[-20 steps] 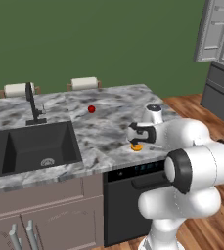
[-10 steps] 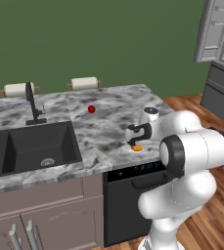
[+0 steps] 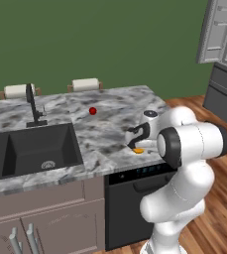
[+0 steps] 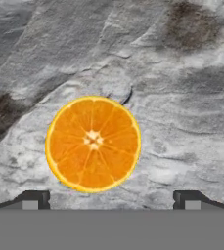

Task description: Place the liquor on the top shelf of the fridge to keep it out of children's reach, and place the orange and apple on lower shelves for easy access.

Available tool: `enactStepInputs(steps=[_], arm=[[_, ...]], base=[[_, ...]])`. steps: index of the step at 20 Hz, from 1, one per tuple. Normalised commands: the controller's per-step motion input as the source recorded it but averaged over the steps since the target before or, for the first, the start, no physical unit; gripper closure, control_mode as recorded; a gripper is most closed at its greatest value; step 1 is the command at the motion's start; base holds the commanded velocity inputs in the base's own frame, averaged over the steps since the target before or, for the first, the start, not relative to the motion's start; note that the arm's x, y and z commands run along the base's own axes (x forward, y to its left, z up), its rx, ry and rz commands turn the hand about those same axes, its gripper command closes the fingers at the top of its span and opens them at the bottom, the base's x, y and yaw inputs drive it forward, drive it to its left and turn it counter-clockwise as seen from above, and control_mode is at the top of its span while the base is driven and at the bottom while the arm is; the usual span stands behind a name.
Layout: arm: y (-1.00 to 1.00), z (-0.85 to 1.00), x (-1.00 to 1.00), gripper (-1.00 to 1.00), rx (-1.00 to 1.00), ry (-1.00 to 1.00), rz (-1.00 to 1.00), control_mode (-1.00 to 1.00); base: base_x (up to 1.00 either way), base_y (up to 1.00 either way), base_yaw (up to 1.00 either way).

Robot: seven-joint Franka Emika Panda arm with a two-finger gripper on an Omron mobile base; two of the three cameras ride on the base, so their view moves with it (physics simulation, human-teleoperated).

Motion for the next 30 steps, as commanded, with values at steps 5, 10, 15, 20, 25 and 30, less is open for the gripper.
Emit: enactStepInputs(steps=[5, 10, 15, 20, 25, 30], arm=[[0.00, -0.13, 0.21, -1.00, 0.00, 0.00, 0.00, -1.00], [0.00, -0.12, 0.20, -1.00, 0.00, 0.00, 0.00, -1.00], [0.00, -0.13, 0.18, -1.00, 0.00, 0.00, 0.00, -1.00], [0.00, -0.14, 0.14, -1.00, 0.00, 0.00, 0.00, -1.00], [0.00, -0.20, 0.01, -1.00, 0.00, 0.00, 0.00, -1.00], [0.05, -0.20, 0.00, 1.00, 0.00, 0.00, 0.00, -1.00]], base=[[0.00, 0.00, 0.00], [0.00, 0.00, 0.00], [0.00, 0.00, 0.00], [0.00, 0.00, 0.00], [0.00, 0.00, 0.00], [0.00, 0.00, 0.00]])
